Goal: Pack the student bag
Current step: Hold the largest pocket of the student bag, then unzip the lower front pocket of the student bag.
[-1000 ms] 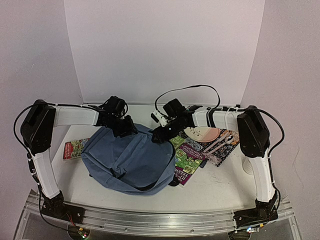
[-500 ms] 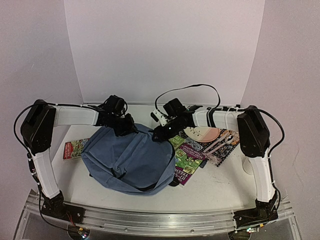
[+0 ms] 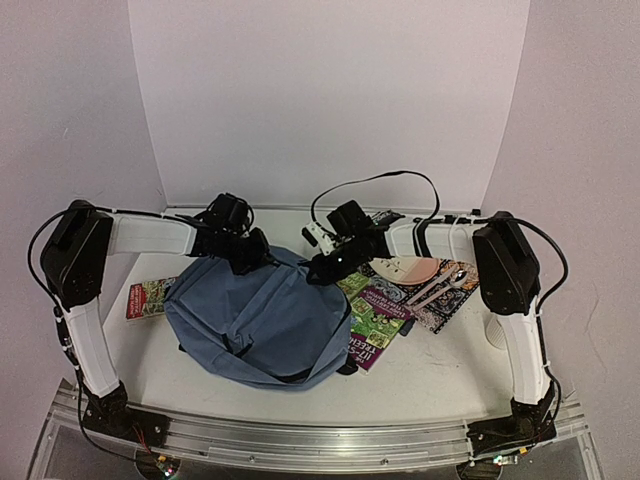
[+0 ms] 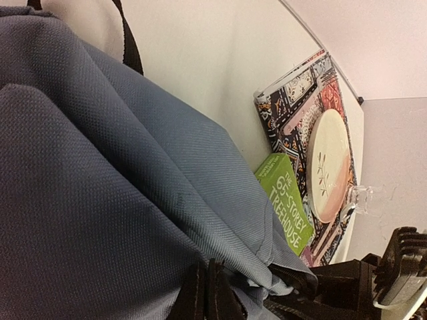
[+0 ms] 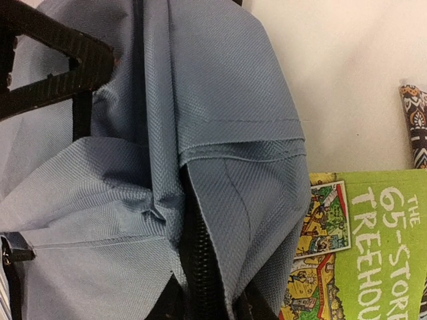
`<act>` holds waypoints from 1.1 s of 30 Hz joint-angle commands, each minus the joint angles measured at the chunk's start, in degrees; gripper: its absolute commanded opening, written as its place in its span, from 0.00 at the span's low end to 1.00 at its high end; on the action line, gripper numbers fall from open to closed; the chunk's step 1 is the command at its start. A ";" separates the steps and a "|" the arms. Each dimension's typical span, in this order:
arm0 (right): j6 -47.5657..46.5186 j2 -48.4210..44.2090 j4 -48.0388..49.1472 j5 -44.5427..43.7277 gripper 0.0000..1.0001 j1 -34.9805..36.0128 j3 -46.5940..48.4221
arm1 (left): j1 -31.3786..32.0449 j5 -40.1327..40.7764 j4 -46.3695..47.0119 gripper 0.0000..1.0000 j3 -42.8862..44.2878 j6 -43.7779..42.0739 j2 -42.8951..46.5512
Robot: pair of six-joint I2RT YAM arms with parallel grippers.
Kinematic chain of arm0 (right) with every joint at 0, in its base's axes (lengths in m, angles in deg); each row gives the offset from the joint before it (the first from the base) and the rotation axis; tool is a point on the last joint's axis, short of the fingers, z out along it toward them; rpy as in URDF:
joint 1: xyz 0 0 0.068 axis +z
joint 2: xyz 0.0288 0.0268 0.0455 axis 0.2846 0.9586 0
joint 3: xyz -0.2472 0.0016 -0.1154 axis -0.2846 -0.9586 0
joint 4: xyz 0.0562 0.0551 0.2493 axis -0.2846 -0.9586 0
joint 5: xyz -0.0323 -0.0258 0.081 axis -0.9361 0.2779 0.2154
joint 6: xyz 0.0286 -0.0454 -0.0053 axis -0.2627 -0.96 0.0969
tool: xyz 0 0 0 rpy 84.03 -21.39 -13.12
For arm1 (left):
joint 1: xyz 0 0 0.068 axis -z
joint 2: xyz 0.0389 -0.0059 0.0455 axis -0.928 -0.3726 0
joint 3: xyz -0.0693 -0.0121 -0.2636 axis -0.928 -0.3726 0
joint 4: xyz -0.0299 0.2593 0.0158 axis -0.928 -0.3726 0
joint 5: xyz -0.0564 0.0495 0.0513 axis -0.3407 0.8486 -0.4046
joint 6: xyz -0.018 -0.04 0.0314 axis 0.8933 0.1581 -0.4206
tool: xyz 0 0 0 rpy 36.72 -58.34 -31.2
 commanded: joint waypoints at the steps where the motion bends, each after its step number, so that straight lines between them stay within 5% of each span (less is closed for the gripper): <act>1: 1.82 -2.95 0.24 0.22 0.14 -1.21 -1.13 | 0.56 -0.94 2.98 0.00 -3.45 -0.41 6.82; 8: 5.09 -3.42 0.39 -1.39 0.00 -3.41 -1.87 | 0.61 0.42 -0.14 0.00 -9.86 -1.74 14.54; 25: 8.23 -2.21 0.69 0.39 0.00 -6.14 0.19 | 0.56 15.05 -22.24 0.00 -31.27 -0.23 37.68; 33: 7.94 -1.01 1.03 5.39 0.01 -6.09 1.71 | 0.65 13.43 -24.74 0.00 -36.43 1.55 42.61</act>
